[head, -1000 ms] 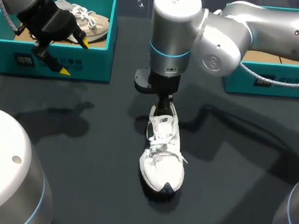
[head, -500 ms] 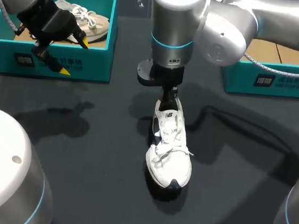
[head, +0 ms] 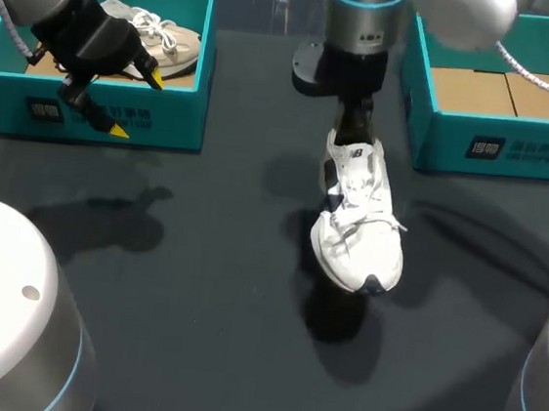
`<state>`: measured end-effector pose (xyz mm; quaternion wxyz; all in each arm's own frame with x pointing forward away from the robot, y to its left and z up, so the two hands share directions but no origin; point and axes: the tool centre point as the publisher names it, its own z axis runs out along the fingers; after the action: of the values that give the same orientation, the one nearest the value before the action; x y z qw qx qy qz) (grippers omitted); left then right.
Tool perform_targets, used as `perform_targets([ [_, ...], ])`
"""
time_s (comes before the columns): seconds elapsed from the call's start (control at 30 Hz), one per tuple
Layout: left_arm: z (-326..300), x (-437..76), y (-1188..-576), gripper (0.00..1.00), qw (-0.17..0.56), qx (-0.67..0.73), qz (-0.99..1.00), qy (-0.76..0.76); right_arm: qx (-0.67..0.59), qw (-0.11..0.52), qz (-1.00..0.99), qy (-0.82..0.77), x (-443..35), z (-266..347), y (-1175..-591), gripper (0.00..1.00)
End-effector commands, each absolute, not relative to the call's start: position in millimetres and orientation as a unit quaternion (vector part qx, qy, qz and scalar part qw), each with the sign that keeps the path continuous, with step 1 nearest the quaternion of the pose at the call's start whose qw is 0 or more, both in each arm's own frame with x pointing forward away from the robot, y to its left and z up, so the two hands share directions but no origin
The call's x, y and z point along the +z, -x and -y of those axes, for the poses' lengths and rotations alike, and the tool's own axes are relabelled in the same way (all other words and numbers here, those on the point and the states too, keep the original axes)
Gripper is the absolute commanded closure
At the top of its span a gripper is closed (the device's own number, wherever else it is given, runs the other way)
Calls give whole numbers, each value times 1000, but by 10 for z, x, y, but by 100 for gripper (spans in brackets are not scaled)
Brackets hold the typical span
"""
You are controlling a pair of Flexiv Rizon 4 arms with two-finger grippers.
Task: Take the shoe out of the shoebox, open the shoe tongue, remove and reinsert the insole, then place the shoe into the shoebox
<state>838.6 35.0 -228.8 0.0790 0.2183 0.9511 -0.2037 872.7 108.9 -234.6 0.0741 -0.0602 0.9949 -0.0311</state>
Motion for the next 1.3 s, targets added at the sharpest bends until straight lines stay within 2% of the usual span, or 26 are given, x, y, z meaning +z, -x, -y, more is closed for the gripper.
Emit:
perform_targets([
  [0.03, -350, -2286, -8377, 0, 79, -202, -951, -218, -20, 71, -995, 62, -2061, -905, -8710, 100],
  [0.47, -350, -2286, -8377, 0, 79, -202, -951, -218, -20, 71, -995, 62, -2061, -905, -8710, 100],
  [0.57, -350, -2286, -8377, 0, 79, -202, -951, -218, -13, 92, -994, 52, -1899, -767, -8855, 100],
  [0.93, -350, -2286, -8377, 0, 79, -202, -951, -218, -19, 116, -990, 77, -1427, 55, -9427, 100],
  [1.3, -350, -2286, -8377, 0, 79, -202, -951, -218, -43, 113, -990, 77, -1250, 1180, -10121, 100],
])
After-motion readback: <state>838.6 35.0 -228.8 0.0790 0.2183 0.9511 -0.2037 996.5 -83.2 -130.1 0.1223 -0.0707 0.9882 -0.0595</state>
